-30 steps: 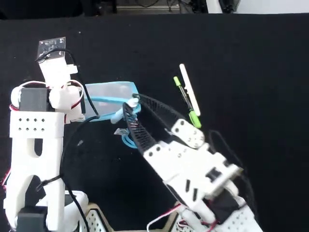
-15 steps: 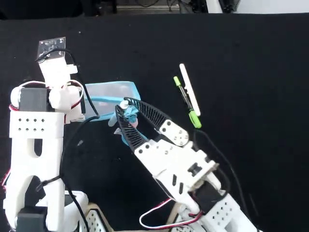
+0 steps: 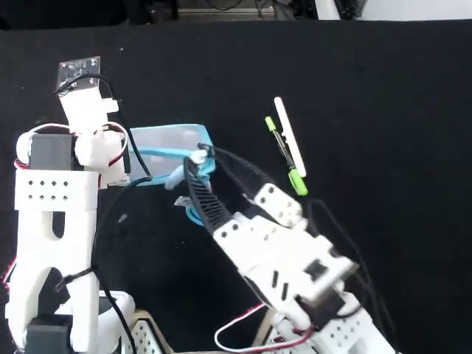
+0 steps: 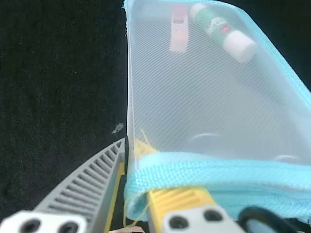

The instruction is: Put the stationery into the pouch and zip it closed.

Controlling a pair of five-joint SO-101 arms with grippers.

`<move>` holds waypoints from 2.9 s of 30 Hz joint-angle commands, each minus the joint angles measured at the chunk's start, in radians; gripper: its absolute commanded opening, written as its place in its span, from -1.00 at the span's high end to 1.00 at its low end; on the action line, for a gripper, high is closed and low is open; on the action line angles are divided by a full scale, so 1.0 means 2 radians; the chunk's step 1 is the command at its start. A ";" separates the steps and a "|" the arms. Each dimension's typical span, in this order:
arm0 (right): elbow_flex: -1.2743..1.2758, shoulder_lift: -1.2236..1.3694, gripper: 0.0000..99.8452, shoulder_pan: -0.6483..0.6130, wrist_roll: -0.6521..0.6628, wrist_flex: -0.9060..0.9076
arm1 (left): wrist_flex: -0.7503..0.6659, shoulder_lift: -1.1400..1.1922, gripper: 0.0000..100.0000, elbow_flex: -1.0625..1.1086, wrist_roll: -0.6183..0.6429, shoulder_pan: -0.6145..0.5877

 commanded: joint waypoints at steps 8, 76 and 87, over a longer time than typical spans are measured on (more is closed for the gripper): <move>0.001 -0.006 0.98 -0.002 -0.001 -0.010 | -0.005 0.006 0.94 0.013 -0.005 0.000; -0.076 0.040 0.94 0.130 -0.002 0.200 | -0.005 0.006 0.94 0.013 -0.005 0.000; -0.246 0.092 0.78 0.298 0.012 0.478 | -0.035 0.002 0.94 0.045 -0.005 0.000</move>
